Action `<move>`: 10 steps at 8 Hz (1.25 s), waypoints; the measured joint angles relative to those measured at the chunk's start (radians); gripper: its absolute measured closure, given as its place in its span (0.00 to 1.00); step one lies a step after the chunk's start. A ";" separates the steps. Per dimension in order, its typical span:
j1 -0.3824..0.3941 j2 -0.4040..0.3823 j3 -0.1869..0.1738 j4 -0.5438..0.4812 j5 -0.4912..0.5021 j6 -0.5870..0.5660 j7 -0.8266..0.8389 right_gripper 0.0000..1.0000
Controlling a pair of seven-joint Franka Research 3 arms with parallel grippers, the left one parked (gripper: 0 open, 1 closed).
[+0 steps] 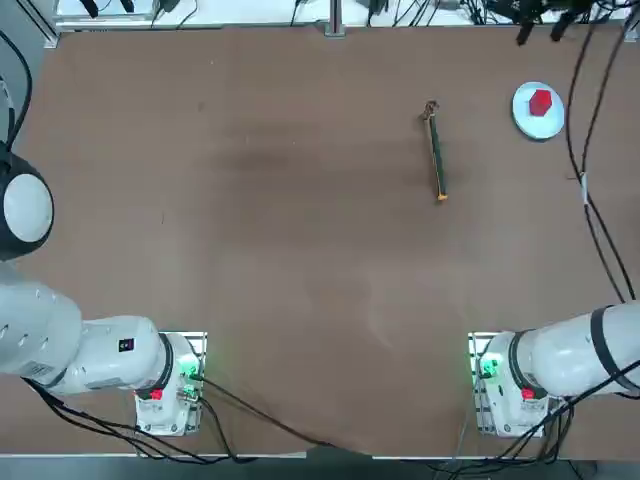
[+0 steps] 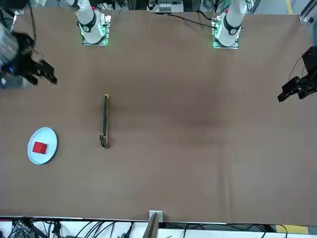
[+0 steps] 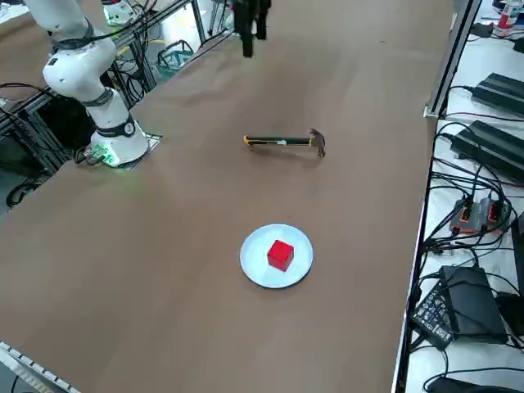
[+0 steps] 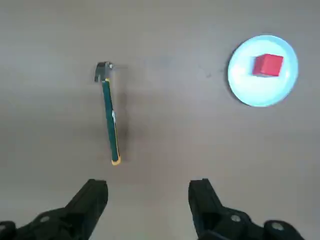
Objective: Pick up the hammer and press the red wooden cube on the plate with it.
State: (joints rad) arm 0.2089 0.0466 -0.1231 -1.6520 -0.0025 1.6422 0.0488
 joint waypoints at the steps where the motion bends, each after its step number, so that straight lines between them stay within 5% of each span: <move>1: 0.012 0.038 0.002 -0.048 0.007 0.086 0.021 0.00; 6: 0.070 0.143 0.004 -0.390 0.094 0.650 0.117 0.00; 10: 0.203 0.275 0.007 -0.506 0.095 0.970 0.274 0.00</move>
State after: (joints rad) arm 0.4121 0.3218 -0.1160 -2.1576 0.0924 2.6121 0.3225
